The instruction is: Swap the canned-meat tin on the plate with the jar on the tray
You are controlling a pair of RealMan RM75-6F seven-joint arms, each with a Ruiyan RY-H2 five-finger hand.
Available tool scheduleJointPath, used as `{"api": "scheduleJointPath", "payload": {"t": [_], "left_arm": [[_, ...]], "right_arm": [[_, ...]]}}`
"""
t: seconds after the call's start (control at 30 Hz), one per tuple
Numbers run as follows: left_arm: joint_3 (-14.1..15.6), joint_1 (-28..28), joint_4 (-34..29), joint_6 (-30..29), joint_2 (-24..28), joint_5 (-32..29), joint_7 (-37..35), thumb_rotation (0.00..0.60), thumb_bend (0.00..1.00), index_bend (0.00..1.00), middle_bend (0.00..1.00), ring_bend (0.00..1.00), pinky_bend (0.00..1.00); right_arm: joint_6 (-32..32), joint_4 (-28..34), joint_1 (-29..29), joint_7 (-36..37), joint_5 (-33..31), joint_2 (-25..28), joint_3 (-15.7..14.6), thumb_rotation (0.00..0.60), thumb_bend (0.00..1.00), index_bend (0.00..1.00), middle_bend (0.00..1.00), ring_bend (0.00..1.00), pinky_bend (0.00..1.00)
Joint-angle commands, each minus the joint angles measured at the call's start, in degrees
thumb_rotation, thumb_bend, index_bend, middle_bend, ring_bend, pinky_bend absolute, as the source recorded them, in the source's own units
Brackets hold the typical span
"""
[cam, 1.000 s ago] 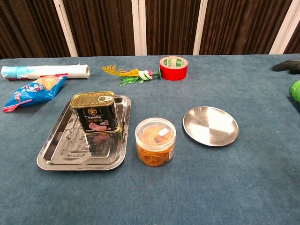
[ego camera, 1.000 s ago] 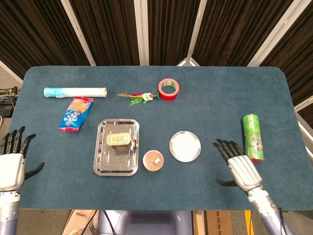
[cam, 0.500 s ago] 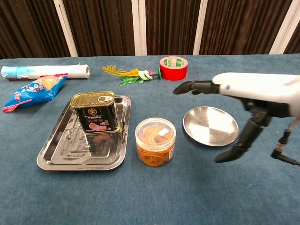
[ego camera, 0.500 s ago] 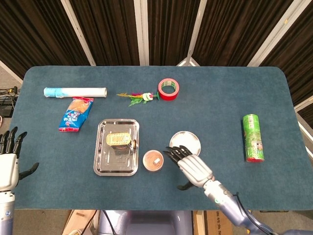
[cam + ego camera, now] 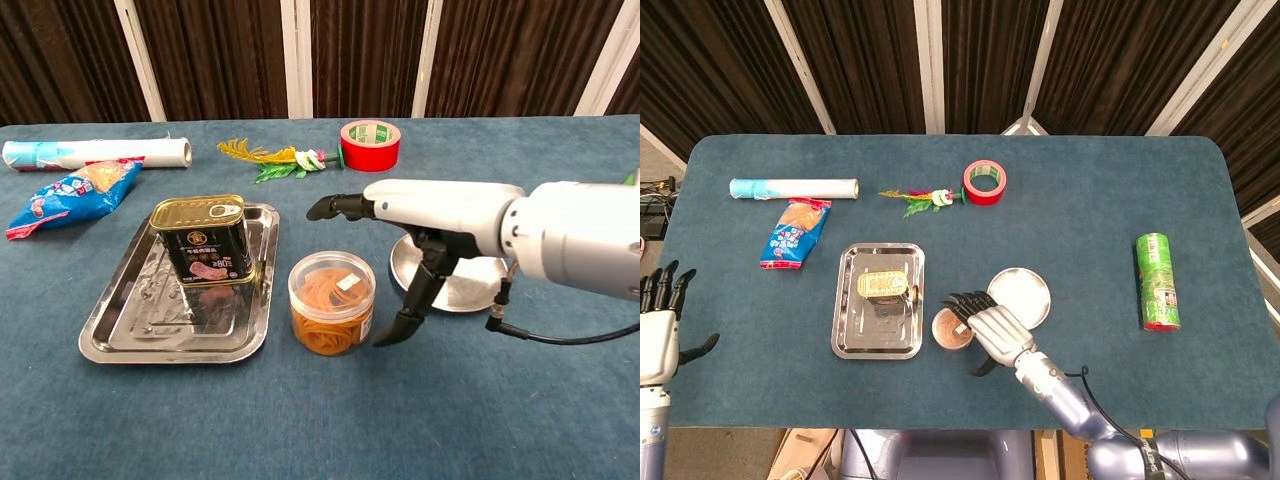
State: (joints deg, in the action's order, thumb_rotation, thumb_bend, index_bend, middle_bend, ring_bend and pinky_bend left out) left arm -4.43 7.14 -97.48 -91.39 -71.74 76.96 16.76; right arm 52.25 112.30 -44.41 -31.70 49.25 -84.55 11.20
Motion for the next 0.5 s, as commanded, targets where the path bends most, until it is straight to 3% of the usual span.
{"api": "scheduleJointPath", "payload": {"t": [0.03,0.5], "left_arm": [[-0.6,0.8,1.2,2.0,-0.3,-0.7,-0.7,0.6,0.14,0.13,0.0,0.0,0.0],[-1.2,1.0,2.2,3.2,-1.3,-0.3,-0.6,0.6,0.15,0.13,0.0,0.0,0.0]], "right_arm": [[0.8,-2.6,-2.1,-1.1,-2.4,-2.1,0.3,0.6,0.0,0.0,0.0,0.01,0.0],[1.5,-7.8,-5.3,-0.5,-5.0,-6.7,-1.3,0.6,0.0,0.01,0.13,0.17,0.0]]}}
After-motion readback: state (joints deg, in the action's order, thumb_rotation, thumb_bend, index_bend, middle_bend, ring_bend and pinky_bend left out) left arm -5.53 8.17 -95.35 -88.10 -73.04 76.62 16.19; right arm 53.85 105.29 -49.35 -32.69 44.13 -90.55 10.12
